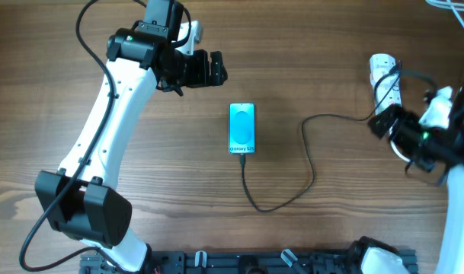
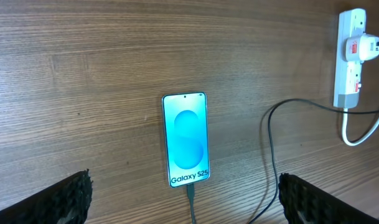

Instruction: Plug charger to phone and switch on socket

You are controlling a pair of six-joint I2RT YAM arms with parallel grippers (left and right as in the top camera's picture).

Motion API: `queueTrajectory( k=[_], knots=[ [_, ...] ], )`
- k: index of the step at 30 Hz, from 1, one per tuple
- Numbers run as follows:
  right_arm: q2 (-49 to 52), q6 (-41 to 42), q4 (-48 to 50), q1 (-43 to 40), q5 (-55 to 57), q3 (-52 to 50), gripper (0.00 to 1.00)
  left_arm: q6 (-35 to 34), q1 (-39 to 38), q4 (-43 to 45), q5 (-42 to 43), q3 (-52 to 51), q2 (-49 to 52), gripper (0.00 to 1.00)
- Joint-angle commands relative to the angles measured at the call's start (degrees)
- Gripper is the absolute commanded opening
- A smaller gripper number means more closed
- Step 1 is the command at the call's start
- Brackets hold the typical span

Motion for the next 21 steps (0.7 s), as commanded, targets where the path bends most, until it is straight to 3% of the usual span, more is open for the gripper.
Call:
queueTrajectory(
  k=[1,4,10,14,21],
  knots=[
    [-7.82,-2.38,0.15,0.68,-4.68,-3.28,1.00,0.35,-0.02,-0.04,-0.35,-0.15,0.13,1.00],
    [-11.10,0.59,-1.36,0.68,-4.50,-4.04,1.00,0.35,-0.02,-0.04,-0.35,-0.15,0.13,1.00],
    [-11.93,17.92,-3.26,0.68,-4.44,-4.04,1.00,0.35,-0.02,-0.07,-0.35,-0.15,0.13,1.00],
    [-10.21,24.65,-3.26,0.68,-4.44,-4.04,1.00,0.35,-0.02,-0.04,-0.33,-0.15,0.15,1.00],
    [-6.27,25.22,-3.34,0.68,-0.42,-4.04,1.00,0.35,-0.02,-0.04,-0.35,-0.15,0.13,1.00]
  ],
)
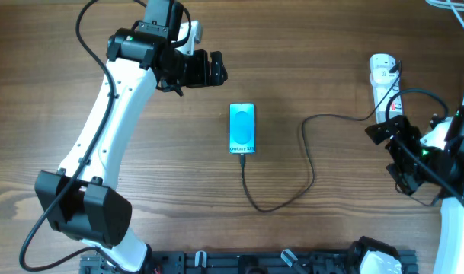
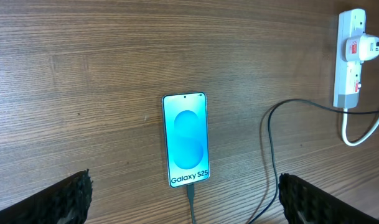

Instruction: Plug charger to phone and switch on socket

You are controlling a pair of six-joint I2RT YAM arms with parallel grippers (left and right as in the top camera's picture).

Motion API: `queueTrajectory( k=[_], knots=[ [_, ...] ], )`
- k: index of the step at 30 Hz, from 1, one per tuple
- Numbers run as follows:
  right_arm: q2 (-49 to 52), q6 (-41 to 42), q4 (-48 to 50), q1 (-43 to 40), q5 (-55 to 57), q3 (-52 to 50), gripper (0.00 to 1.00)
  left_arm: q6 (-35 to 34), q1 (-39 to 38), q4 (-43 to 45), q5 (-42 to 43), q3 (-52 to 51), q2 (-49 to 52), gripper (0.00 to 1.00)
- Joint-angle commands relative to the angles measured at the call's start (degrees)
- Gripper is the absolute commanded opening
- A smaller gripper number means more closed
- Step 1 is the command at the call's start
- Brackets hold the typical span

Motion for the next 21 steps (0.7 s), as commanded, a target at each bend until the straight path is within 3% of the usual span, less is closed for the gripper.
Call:
queueTrajectory(
  k=[1,6,16,21],
  knots=[
    [1.75,2.08,0.07,0.28,2.51,-0.61,1.00,0.33,-0.02,-0.02,-0.35,-0.15,0.13,1.00],
    [0.74,1.97,2.16,1.18,4.22,-0.63,1.00,0.33,-0.02,-0.02,-0.35,-0.15,0.13,1.00],
    [-14.01,-16.00,23.45,23.63,16.83,-3.50,1.00,0.33,-0.02,-0.02,-0.35,-0.15,0.13,1.00],
    [-22.14,-15.89,27.12,25.18,18.21,-9.29,1.00,0.33,-0.02,-0.02,-0.35,-0.15,0.13,1.00]
  ],
)
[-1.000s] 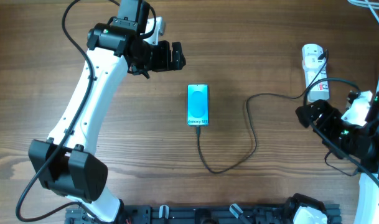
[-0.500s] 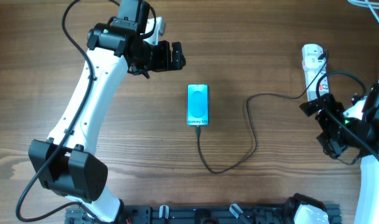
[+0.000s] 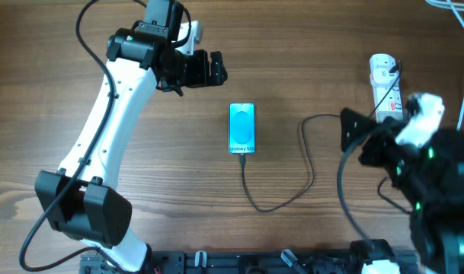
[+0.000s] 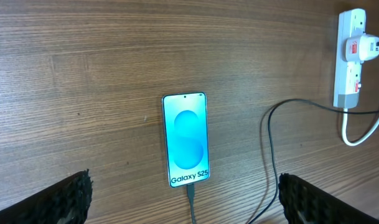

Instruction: Plug charger to phone and switch on socket

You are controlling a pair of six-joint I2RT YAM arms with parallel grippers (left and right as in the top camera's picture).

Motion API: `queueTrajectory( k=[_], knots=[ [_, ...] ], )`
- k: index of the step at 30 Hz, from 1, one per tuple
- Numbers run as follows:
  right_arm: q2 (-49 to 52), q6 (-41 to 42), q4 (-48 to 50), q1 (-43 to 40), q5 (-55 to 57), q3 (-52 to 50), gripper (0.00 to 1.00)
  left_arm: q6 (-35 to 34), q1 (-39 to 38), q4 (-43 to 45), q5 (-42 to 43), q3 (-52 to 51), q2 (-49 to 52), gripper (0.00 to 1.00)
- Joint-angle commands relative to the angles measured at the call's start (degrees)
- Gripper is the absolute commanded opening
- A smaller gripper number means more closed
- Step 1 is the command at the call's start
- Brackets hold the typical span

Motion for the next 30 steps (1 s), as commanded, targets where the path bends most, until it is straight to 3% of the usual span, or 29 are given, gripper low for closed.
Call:
queueTrajectory(
  k=[1,10,19,24,30],
  knots=[
    [-4.28,-2.86,1.86,0.39,4.20,-4.85,1.00,0.35,-0.02,-0.04,-0.33,-0.15,0.13,1.00],
    [-17.57,-14.71,18.08,0.42,1.64,-21.51,1.00,0.35,-0.02,-0.02,-0.35,-0.15,0.13,1.00],
    [-33.55,-14.88,38.86,-0.81,1.62,-42.93,1.00,0.35,-0.02,-0.02,-0.35,-0.15,0.13,1.00],
    [-38.88,-14.64,45.07,-2.54,1.57,-50.84,0.99,0.35,-0.02,-0.02,-0.33,-0.15,0.13,1.00],
    [-40.48,-16.02,46.07,-2.99,4.04,-52.68,1.00,0.35,-0.02,-0.04,-0.33,-0.15,0.13,1.00]
  ],
)
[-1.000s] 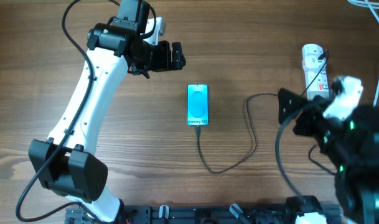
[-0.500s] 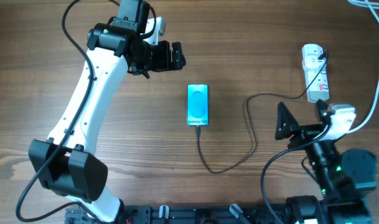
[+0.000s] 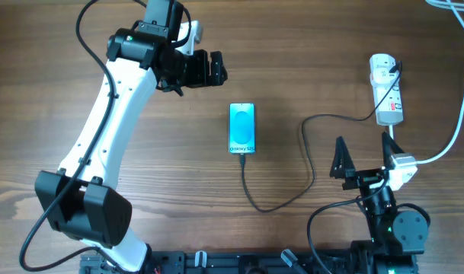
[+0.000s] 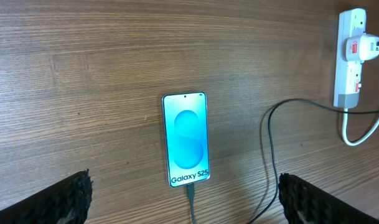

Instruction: Plug charger to phone and switch on socket

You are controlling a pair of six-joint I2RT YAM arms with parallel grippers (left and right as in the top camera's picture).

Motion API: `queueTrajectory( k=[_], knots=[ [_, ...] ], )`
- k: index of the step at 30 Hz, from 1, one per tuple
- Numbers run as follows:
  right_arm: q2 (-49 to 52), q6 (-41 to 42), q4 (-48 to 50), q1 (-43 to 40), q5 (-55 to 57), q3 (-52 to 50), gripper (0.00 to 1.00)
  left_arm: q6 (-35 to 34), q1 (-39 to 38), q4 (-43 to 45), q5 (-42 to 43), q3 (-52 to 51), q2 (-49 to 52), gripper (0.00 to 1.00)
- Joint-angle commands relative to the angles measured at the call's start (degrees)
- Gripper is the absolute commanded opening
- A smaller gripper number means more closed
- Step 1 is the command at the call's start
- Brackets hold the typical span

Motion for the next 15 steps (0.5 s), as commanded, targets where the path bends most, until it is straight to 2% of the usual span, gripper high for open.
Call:
queueTrajectory(
  k=[1,5,8,15],
  knots=[
    [-1.14,-2.62,0.74,-0.24,2.38,-0.35,1.00,0.33,-0.02,-0.02,-0.35,-0.15,0.13,1.00],
    [-1.14,-4.02,2.27,-0.26,3.50,-1.73,1.00,0.33,-0.02,-0.02,-0.35,-0.15,0.13,1.00],
    [-1.14,-1.99,7.41,-0.24,3.17,-6.03,1.00,0.33,-0.02,-0.02,-0.33,-0.15,0.13,1.00],
    [-1.16,-5.46,1.29,-0.63,3.19,-5.95,1.00,0.33,-0.02,-0.02,-0.33,-0.15,0.13,1.00]
  ],
)
